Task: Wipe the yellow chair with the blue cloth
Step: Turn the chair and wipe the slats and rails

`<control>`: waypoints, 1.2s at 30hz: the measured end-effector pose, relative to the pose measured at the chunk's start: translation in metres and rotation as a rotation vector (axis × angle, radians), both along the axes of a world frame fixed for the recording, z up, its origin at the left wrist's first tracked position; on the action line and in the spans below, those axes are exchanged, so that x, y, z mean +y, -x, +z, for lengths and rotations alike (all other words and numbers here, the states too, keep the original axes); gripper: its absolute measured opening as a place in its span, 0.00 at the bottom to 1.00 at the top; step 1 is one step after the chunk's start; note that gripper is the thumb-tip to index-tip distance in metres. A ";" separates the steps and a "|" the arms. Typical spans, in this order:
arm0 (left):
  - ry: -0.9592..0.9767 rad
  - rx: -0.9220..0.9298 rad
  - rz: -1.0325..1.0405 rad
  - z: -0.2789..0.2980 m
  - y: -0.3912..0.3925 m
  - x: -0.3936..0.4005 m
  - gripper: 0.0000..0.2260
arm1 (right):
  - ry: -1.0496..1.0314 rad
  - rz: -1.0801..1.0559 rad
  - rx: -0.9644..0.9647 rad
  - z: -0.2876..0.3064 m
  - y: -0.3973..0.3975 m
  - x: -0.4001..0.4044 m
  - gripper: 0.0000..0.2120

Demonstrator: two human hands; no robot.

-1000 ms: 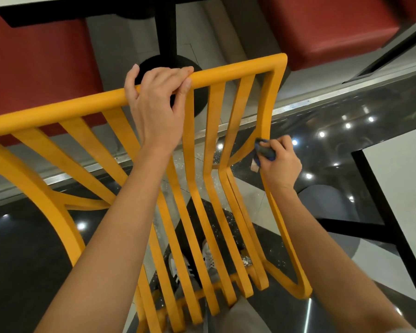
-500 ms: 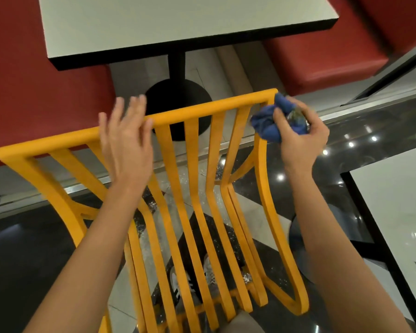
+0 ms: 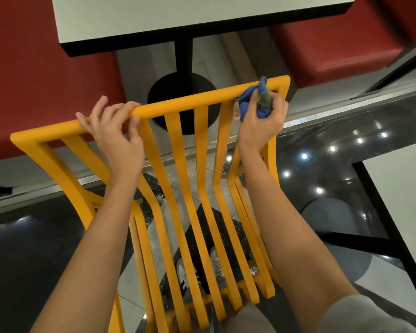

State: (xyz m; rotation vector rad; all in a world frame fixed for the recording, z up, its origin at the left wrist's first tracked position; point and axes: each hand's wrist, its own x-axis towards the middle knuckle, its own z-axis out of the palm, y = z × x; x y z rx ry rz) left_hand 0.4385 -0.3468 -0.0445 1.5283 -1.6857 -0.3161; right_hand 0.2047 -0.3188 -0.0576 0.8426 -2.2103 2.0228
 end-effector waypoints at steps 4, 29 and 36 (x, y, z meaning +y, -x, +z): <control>0.014 -0.012 0.009 -0.004 -0.001 -0.002 0.11 | -0.055 0.193 0.122 -0.006 -0.010 0.008 0.04; 0.071 -0.005 0.027 -0.009 0.001 -0.004 0.10 | -0.058 0.007 -0.017 -0.021 0.005 0.003 0.09; 0.068 0.011 0.022 -0.007 0.003 -0.001 0.10 | -0.164 0.041 -0.051 -0.037 0.012 0.044 0.08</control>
